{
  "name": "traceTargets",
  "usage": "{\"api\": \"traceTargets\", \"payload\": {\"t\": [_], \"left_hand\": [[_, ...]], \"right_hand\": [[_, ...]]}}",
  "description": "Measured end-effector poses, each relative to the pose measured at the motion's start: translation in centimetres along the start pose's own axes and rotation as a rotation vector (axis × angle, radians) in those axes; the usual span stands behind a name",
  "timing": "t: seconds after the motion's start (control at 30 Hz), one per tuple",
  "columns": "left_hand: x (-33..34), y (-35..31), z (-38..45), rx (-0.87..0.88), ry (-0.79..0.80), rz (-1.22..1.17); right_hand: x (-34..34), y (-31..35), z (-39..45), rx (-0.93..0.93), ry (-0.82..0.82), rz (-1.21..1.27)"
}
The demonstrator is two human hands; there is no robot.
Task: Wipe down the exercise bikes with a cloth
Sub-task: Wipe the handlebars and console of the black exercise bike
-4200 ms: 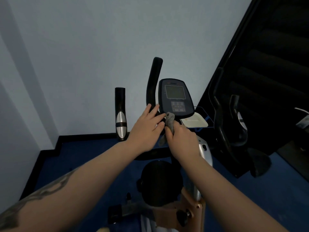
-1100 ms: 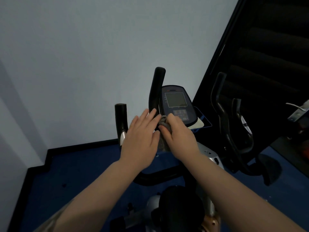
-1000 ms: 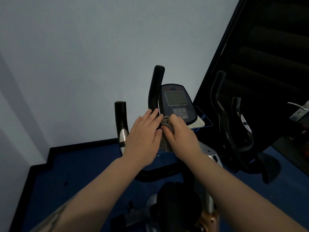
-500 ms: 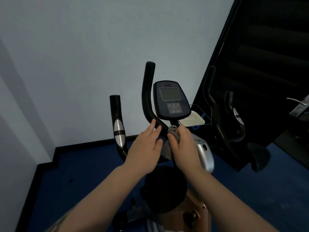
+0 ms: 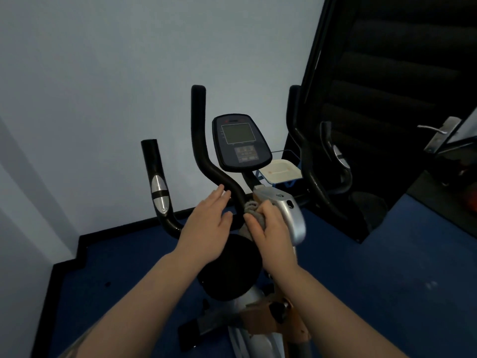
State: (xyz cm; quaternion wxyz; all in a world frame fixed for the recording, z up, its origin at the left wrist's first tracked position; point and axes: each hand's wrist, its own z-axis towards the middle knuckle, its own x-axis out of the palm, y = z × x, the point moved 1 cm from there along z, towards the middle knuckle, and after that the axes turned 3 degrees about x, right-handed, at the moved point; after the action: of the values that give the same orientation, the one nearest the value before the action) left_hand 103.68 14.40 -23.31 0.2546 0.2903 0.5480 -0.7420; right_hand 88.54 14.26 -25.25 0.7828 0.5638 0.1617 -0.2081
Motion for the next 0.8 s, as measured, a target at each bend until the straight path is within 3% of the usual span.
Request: {"api": "traceTargets", "payload": {"t": [0.17, 0.33, 0.4, 0.5, 0.63, 0.8], "left_hand": [[0.0, 0.1, 0.1, 0.039, 0.011, 0.008], [0.0, -0.5, 1.4, 0.13, -0.029, 0.073], [0.3, -0.8, 2.0, 0.142, -0.029, 0.119], [0.8, -0.8, 2.3, 0.14, 0.02, 0.206], [0.9, -0.2, 2.0, 0.132, 0.052, 0.22], [0.8, -0.1, 1.6, 0.136, 0.047, 0.156]], "right_hand": [[-2.2, -1.0, -1.4, 0.222, 0.015, 0.284], [-4.2, -0.6, -0.4, 0.115, -0.372, -0.259], [-3.8, -0.5, 0.8, 0.141, -0.448, -0.364], [-1.8, -0.2, 2.0, 0.171, -0.44, -0.436], [0.5, 0.0, 2.8, 0.01, -0.429, -0.499], [0.9, -0.3, 2.8, 0.138, -0.322, -0.321]]}}
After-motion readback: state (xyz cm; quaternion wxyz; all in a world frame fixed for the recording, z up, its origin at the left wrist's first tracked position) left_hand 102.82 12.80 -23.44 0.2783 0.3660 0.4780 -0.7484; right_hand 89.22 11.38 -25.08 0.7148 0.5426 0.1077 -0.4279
